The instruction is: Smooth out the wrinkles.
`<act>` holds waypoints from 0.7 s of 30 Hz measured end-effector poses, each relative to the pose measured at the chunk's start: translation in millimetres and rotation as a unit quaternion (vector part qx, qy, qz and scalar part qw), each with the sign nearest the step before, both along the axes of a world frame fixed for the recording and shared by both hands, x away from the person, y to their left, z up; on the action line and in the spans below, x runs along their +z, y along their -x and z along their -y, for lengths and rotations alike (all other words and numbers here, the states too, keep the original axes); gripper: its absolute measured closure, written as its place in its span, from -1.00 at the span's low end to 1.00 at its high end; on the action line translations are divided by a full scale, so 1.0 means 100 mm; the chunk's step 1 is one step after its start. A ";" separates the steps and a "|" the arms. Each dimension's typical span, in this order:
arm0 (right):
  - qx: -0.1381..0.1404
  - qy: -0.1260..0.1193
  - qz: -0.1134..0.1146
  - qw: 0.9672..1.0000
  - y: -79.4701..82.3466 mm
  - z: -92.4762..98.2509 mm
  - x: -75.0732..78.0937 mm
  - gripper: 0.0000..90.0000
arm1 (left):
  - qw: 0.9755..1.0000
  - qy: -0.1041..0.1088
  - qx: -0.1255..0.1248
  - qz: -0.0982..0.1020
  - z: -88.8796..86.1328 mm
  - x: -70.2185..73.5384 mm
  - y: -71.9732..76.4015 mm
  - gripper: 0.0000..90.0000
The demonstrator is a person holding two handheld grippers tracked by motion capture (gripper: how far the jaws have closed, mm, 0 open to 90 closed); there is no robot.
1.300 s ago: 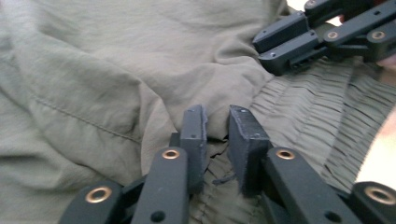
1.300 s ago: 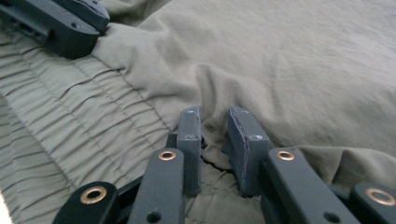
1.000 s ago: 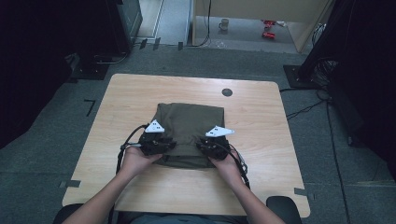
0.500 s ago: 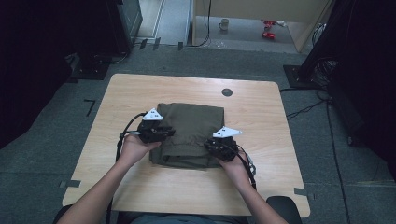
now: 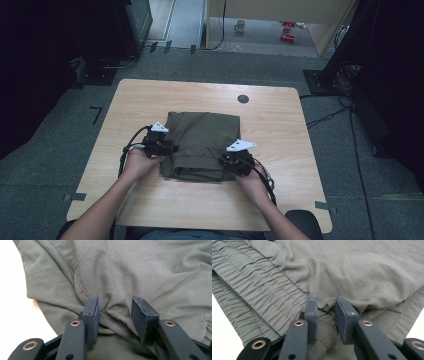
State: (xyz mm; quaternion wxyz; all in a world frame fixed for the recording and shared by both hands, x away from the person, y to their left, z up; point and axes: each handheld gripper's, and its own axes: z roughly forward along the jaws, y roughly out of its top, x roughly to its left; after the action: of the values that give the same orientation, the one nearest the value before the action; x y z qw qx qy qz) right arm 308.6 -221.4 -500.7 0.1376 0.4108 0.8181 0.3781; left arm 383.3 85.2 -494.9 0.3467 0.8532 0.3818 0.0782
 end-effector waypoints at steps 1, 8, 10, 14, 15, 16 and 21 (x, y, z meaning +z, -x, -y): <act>-0.001 -0.008 0.002 1.000 0.00 0.01 0.01 0.54 | 1.000 0.012 -0.001 0.005 -0.02 0.04 0.01 0.28; -0.002 -0.044 0.007 0.999 -0.04 0.09 0.11 0.33 | 0.999 0.041 -0.021 0.029 -0.05 0.20 0.09 0.16; -0.005 -0.051 0.016 0.999 -0.04 0.11 0.14 0.28 | 0.998 0.043 -0.024 0.037 -0.06 0.25 0.11 0.14; -0.007 -0.059 0.018 0.998 -0.03 0.16 0.17 0.22 | 0.997 0.049 -0.029 0.043 -0.09 0.30 0.14 0.10; -0.007 -0.059 0.019 0.998 -0.03 0.17 0.18 0.21 | 0.997 0.049 -0.030 0.044 -0.10 0.31 0.15 0.10; -0.007 -0.059 0.022 0.998 -0.03 0.18 0.18 0.20 | 0.997 0.050 -0.030 0.043 -0.12 0.31 0.15 0.10; -0.003 -0.054 0.035 0.998 -0.07 0.25 0.22 0.11 | 0.997 0.066 -0.026 0.044 -0.22 0.36 0.17 0.05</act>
State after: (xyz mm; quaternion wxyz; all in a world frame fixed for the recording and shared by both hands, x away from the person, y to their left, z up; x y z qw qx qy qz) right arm 315.7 -246.3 -478.3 0.1454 0.4063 0.7901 0.4353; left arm 366.3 107.2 -458.7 0.4206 0.8338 0.3483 0.0810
